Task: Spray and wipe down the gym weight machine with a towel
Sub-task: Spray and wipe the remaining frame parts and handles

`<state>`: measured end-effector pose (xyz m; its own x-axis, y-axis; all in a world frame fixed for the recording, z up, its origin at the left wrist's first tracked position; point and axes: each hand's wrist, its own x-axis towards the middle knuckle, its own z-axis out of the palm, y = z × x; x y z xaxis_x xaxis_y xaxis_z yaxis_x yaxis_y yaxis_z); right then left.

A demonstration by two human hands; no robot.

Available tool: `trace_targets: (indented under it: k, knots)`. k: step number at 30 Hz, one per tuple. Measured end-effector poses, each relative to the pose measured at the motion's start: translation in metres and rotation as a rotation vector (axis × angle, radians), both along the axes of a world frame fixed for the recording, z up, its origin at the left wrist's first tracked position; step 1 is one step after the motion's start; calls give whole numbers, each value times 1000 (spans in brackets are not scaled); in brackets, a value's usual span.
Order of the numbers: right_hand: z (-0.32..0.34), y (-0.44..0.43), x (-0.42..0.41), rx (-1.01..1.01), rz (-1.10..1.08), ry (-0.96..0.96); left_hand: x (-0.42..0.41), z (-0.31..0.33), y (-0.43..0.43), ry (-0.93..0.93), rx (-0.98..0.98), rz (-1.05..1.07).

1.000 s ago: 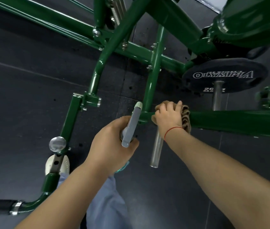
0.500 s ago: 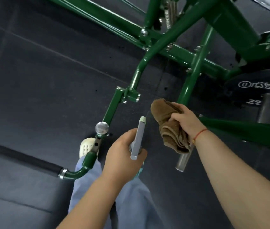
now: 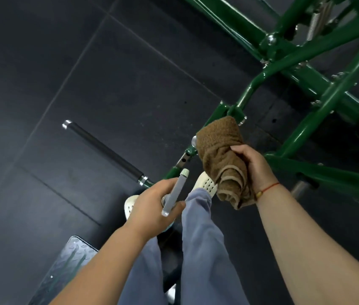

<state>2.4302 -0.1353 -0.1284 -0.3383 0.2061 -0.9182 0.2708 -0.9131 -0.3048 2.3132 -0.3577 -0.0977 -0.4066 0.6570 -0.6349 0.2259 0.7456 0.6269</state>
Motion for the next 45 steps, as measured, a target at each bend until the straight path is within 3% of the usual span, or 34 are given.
trace_targets:
  k: [9,15,23,32,39,45]
  knots:
    - [-10,-57,-74,201,236,35,-36,-26,-77,29,19,225]
    - [-18,-130,-114,413,371,-90,-93,-58,-140,-15,-26,50]
    - [-39,-240,-134,656,203,-359,-161,-74,-178,48,-94,-270]
    - [-39,-263,-139,804,241,-499,-183,-80,-177,53,-90,-264]
    - [-49,-259,-157,1047,452,-646,-204,-97,-188,102,-155,-304]
    - [-67,-274,-189,1256,867,-745,-215,-107,-195,98,-153,-164]
